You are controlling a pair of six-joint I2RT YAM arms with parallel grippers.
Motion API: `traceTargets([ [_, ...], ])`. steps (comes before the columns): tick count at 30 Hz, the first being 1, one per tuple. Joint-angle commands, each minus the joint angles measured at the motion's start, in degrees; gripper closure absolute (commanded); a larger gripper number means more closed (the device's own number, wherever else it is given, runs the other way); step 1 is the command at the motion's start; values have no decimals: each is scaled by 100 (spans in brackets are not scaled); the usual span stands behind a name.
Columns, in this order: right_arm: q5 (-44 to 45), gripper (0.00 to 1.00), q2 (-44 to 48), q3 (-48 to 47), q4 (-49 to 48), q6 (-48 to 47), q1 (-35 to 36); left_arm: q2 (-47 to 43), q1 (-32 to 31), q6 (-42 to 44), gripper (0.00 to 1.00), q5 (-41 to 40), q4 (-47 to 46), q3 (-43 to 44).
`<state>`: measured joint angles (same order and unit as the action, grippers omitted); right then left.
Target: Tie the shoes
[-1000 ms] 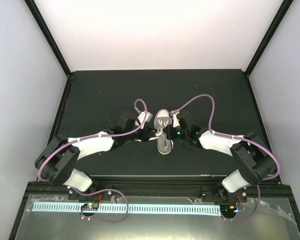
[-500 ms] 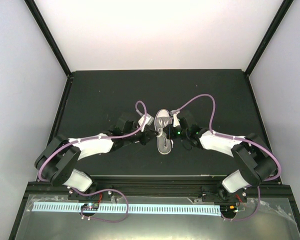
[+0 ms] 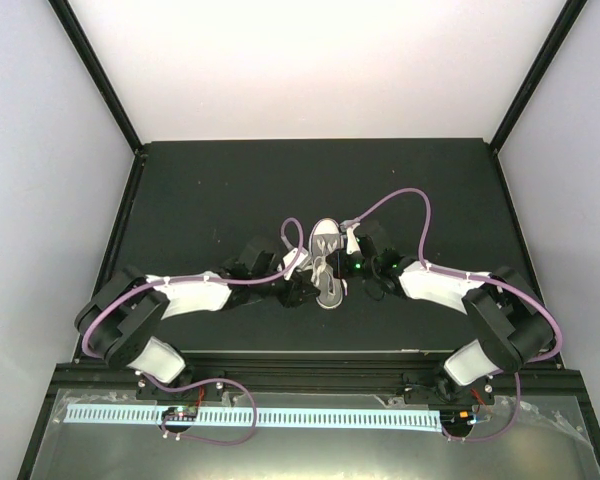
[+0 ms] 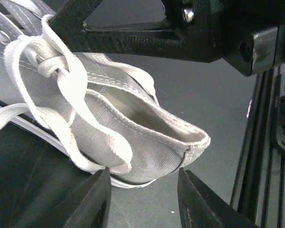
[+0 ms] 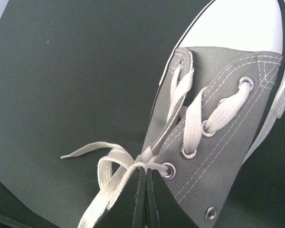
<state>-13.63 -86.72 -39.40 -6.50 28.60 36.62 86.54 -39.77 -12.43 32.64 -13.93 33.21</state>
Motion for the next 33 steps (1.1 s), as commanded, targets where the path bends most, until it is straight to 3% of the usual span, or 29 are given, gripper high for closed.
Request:
traceTargets([
  [1, 53, 98, 185, 100, -114, -47, 2, -384, 42, 92, 54, -324, 395, 44],
  [10, 53, 99, 300, 204, -130, -51, 0, -998, 326, -207, 32, -858, 592, 31],
  [14, 53, 98, 326, 220, -141, -58, -4, -815, 372, -590, 31, -1033, 645, 365],
  [19, 44, 98, 328, 231, -158, -62, 2, -163, 400, -880, 46, -1096, 820, 862],
  [27, 19, 98, 306, 222, -176, -90, -1, 443, 415, -1026, 51, -909, 522, 1027],
  [33, -19, 98, 278, 213, -210, -95, 1, 601, 434, -1055, 61, -912, 356, 1054],
])
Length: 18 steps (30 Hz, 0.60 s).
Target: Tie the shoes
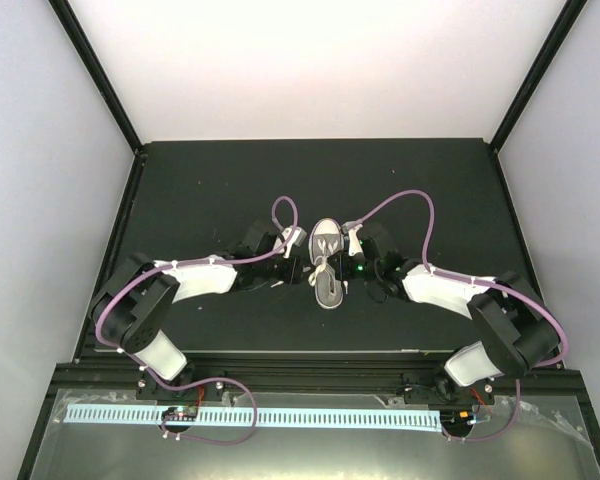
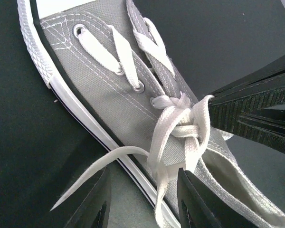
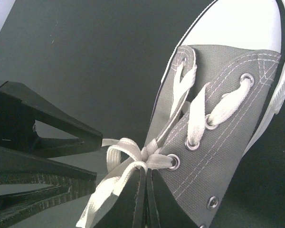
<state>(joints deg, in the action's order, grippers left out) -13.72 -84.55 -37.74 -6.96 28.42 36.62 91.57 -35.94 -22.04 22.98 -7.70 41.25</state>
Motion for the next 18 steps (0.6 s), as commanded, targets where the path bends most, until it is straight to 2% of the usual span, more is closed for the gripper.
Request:
traceTargets([
  [1, -16, 98, 51, 47, -165, -77, 1, 124, 48, -102, 62, 69, -281, 256],
  [10, -26, 98, 27, 38, -180, -83, 3, 331, 52, -146, 67, 216, -419, 303],
  [18, -232, 98, 244, 188, -429, -211, -5, 378, 65, -201, 89, 377, -660, 330],
])
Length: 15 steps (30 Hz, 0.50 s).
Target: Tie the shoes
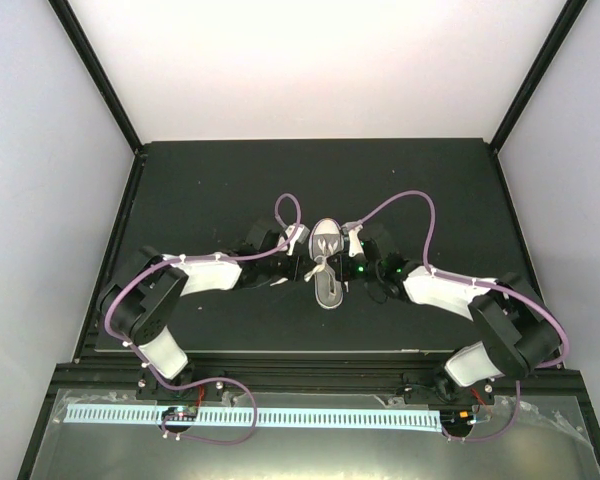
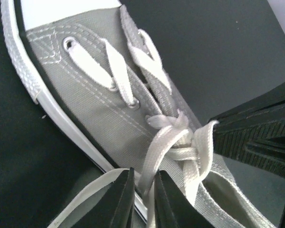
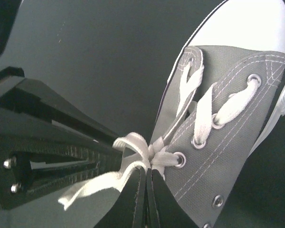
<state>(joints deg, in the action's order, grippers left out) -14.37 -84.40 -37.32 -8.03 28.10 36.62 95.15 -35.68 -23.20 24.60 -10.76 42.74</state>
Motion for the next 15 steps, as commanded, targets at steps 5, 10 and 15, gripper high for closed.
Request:
traceTargets([
  [5, -403, 98, 240, 147, -497, -265, 3, -62, 44, -141, 98, 220, -616, 116],
  [10, -529, 98, 151, 71, -591, -314, 9, -39, 41, -150, 98, 221, -620, 100],
  [15, -687, 98, -119, -36, -652, -318, 11, -105, 44, -163, 98, 141, -664, 46],
])
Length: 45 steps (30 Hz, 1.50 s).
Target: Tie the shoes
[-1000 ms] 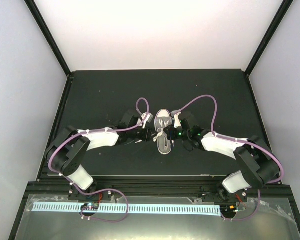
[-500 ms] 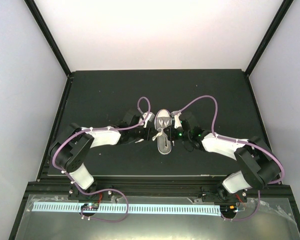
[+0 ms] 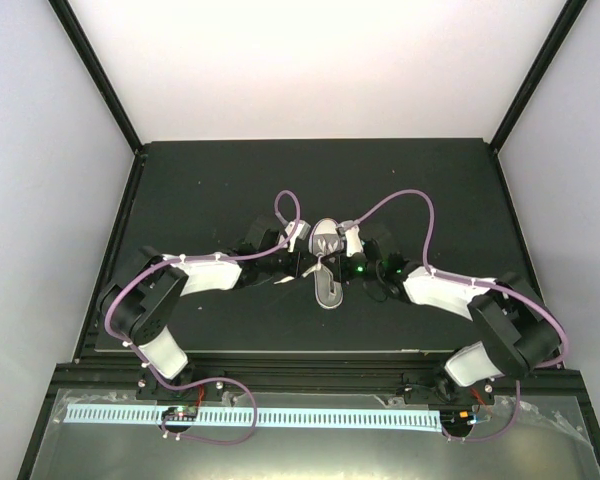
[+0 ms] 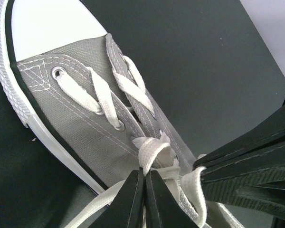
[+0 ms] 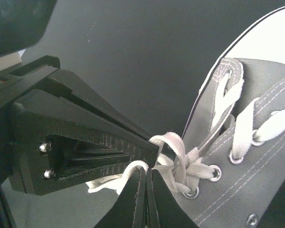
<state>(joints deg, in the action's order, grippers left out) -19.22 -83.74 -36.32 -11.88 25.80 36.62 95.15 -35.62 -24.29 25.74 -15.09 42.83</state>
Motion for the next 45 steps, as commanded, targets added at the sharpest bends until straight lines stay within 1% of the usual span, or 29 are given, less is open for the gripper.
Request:
traceTargets([
  [1, -237, 98, -255, -146, -279, -77, 7, -121, 29, -57, 99, -1, -234, 27],
  [5, -252, 98, -420, -122, -353, -49, 12, -215, 33, -12, 98, -74, -298, -50],
  [12, -82, 98, -575, -148, -359, -66, 8, -255, 36, 34, 99, 110, -509, -145],
  [18, 123, 98, -594, -123, -375, -10, 10, -218, 32, 145, 98, 476, -608, -182],
  [26, 357, 98, -597, -95, -420, 121, 9, -278, -16, 252, 98, 979, -974, -486],
  [31, 338, 98, -610, -82, -442, 133, 11, -165, -53, 264, 98, 1005, -986, -421],
  [32, 340, 98, -602, -71, -449, 135, 10, -171, -58, 251, 97, 935, -982, -409],
  [36, 365, 98, -547, -21, -451, 133, 7, -316, -3, 167, 82, 344, -715, -346],
  [38, 366, 98, -530, -3, -449, 136, 7, -435, 81, 88, 76, 57, -626, -378],
  [41, 360, 98, -520, 2, -447, 126, 5, -606, 213, 16, 66, -99, -651, -472],
  [42, 354, 98, -516, 9, -451, 122, 11, -619, 255, -3, 64, -106, -650, -472],
  [45, 341, 98, -520, 10, -456, 118, 7, -557, 348, -129, 62, -146, -532, -398],
])
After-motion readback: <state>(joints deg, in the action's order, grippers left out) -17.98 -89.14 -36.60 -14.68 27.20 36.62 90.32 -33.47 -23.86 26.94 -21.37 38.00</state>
